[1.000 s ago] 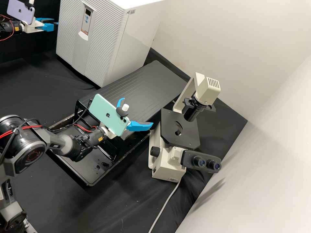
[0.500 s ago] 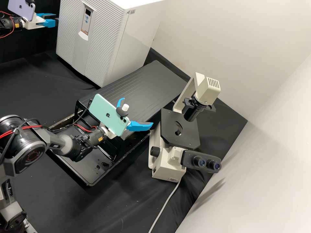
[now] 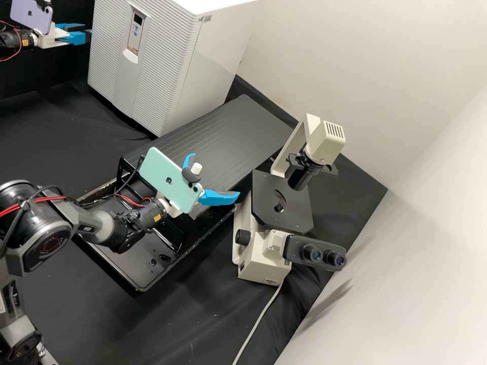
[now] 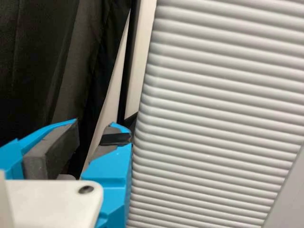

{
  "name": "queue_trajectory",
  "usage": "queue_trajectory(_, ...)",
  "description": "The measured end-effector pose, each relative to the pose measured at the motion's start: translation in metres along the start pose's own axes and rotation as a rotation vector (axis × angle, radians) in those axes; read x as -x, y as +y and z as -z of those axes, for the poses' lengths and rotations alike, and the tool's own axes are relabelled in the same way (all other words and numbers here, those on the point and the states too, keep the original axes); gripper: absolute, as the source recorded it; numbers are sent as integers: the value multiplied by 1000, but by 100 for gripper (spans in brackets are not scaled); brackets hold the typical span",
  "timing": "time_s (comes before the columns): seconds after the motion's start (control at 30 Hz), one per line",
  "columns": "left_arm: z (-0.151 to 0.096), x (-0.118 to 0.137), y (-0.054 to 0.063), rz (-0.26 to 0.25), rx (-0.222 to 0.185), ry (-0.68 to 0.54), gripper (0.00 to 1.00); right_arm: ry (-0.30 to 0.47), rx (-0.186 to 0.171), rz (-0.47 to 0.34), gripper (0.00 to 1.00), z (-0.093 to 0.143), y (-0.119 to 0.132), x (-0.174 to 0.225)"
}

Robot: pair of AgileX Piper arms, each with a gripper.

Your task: Open the incubator door

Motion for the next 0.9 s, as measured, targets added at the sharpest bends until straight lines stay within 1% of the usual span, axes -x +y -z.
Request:
queue_trajectory(0.17,2,12,-8,27,10,14,100,0,0,0,100,0,0,0)
queue_trajectory(0.33,0,28,-12,56,1,21,100,0,0,0,100,0,0,0)
queue_trajectory(0.43,-3,38,-14,68,-19,24,100,0,0,0,100,0,0,0)
queue_trajectory(0.53,-6,50,-12,60,-34,20,100,0,0,0,100,0,0,0)
queue_trajectory(0.77,-17,75,-8,30,-31,-14,100,0,0,0,100,0,0,0)
queue_trajectory(0.9,-25,83,-5,9,-50,-68,100,0,0,0,100,0,0,0)
